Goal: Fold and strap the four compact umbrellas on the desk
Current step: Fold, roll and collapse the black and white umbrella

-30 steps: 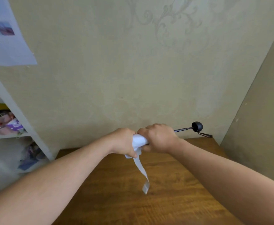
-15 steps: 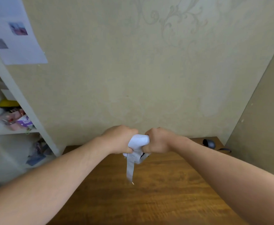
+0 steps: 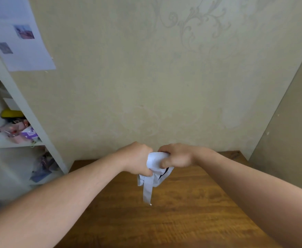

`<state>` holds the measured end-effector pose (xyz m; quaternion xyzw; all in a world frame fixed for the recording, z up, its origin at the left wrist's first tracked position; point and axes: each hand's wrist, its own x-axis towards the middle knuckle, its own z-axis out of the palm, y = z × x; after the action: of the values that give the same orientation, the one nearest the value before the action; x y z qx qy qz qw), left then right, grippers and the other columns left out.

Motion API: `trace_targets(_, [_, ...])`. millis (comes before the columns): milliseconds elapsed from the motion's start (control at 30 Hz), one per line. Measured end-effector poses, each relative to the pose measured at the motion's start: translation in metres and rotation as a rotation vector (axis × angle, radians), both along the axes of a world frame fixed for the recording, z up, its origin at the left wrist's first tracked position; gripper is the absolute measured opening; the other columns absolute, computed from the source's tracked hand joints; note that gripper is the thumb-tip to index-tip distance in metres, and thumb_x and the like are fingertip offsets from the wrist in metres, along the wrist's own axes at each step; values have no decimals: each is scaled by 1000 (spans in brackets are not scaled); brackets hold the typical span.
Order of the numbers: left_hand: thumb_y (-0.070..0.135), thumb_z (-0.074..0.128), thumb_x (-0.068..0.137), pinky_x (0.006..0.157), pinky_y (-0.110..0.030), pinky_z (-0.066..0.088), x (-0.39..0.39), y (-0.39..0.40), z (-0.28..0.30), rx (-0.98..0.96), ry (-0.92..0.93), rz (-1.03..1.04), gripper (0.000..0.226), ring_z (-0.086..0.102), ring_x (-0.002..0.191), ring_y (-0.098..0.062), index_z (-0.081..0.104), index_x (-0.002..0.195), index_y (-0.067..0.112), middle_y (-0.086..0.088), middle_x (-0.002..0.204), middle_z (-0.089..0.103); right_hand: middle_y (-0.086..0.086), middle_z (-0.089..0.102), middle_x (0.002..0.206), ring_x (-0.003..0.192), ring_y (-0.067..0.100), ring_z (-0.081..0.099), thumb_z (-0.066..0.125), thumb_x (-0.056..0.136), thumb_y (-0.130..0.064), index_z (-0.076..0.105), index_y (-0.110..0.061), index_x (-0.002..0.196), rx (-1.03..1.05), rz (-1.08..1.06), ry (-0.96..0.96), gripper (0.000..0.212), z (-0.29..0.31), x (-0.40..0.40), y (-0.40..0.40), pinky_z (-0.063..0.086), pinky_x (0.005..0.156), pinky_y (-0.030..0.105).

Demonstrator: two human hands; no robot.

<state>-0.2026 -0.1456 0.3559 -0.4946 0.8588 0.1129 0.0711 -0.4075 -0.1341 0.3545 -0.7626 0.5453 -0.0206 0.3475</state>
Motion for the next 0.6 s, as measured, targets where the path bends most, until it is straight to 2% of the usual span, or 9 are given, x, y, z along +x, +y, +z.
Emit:
trace_targets(67, [47, 83, 67, 62, -41, 56, -2, 0, -6, 44, 37, 30, 38, 66, 71, -18, 62, 87, 23, 2, 80, 68, -9, 65, 113, 101, 17, 61, 59, 83, -64, 59, -36, 127, -203, 26, 106, 53, 3, 10, 1, 54, 88, 40])
trace_targets(133, [46, 84, 66, 64, -40, 58, -4, 0, -9, 70, 77, 50, 39, 68, 73, -17, 63, 91, 25, 3, 82, 69, -6, 65, 111, 102, 21, 60, 53, 78, -79, 58, -32, 126, -360, 87, 237, 68, -2, 18, 1, 54, 86, 44])
trace_targets(200, [45, 86, 65, 64, -38, 56, -3, 1, -8, 78, 92, 84, 42, 67, 76, -17, 62, 93, 26, 4, 87, 68, -4, 64, 108, 100, 22, 59, 58, 84, -79, 55, -29, 126, -395, 143, 280, 66, -8, 17, 1, 51, 81, 41])
trace_targets(300, [38, 86, 66, 60, -34, 47, 2, 2, -8, 104, 103, 124, 42, 61, 74, -18, 60, 95, 23, 2, 90, 65, -8, 67, 108, 98, 20, 61, 69, 85, -66, 53, -35, 129, -451, 162, 241, 56, -20, 4, 5, 45, 71, 35])
trace_targets(367, [34, 85, 65, 58, -32, 42, 5, 2, -8, 112, 116, 132, 40, 55, 69, -18, 60, 93, 20, -2, 89, 65, -11, 69, 103, 95, 20, 64, 72, 83, -58, 55, -36, 120, -493, 107, 210, 46, -29, -2, 8, 43, 66, 32])
trace_targets(433, [33, 85, 65, 58, -31, 40, 7, 1, -9, 120, 139, 130, 39, 52, 68, -17, 60, 92, 20, -5, 91, 66, -10, 69, 96, 91, 22, 65, 71, 79, -60, 56, -35, 108, -506, 38, 223, 41, -33, -2, 8, 45, 63, 32])
trace_targets(600, [35, 81, 66, 57, -32, 37, 6, -3, -10, 94, 146, 109, 36, 51, 67, -19, 57, 90, 22, -1, 86, 63, -9, 63, 83, 82, 21, 59, 67, 72, -63, 49, -30, 80, -431, -74, 323, 39, -24, -2, 3, 55, 69, 35])
